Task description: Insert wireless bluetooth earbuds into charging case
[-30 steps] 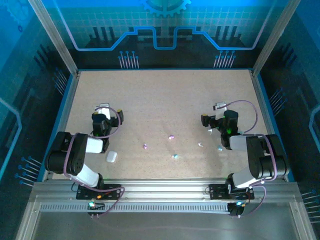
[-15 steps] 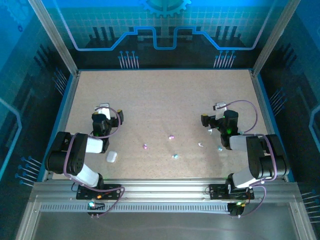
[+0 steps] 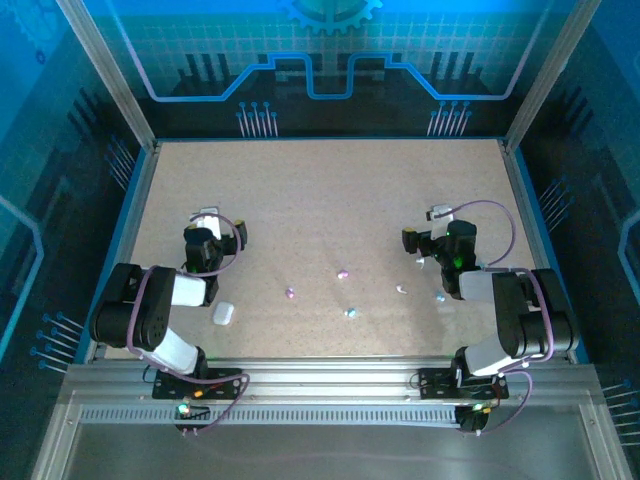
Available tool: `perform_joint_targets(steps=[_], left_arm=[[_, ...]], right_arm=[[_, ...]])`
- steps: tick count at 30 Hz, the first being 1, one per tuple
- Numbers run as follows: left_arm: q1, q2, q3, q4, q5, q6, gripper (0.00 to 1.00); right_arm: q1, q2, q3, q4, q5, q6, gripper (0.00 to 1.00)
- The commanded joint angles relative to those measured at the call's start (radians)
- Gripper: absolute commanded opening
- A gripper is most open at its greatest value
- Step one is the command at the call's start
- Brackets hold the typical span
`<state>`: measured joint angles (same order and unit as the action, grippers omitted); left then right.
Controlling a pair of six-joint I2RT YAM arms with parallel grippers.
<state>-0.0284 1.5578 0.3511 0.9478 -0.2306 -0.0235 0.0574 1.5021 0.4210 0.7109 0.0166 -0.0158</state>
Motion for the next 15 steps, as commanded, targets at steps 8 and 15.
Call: perform_joint_targets(steps=[8, 15], left_arm=[[-0.003, -0.228, 0.042, -0.241, -0.081, -0.039, 0.99], [-0.001, -0.390, 0.262, -0.835, -0.340, -0.403, 0.99]], right_arm=[[-0.057, -0.144, 0.223, -0.498, -0.015, 0.102, 1.00], [-0.153, -0.092, 0.536, -1.015, -0.046, 0.302, 1.00]])
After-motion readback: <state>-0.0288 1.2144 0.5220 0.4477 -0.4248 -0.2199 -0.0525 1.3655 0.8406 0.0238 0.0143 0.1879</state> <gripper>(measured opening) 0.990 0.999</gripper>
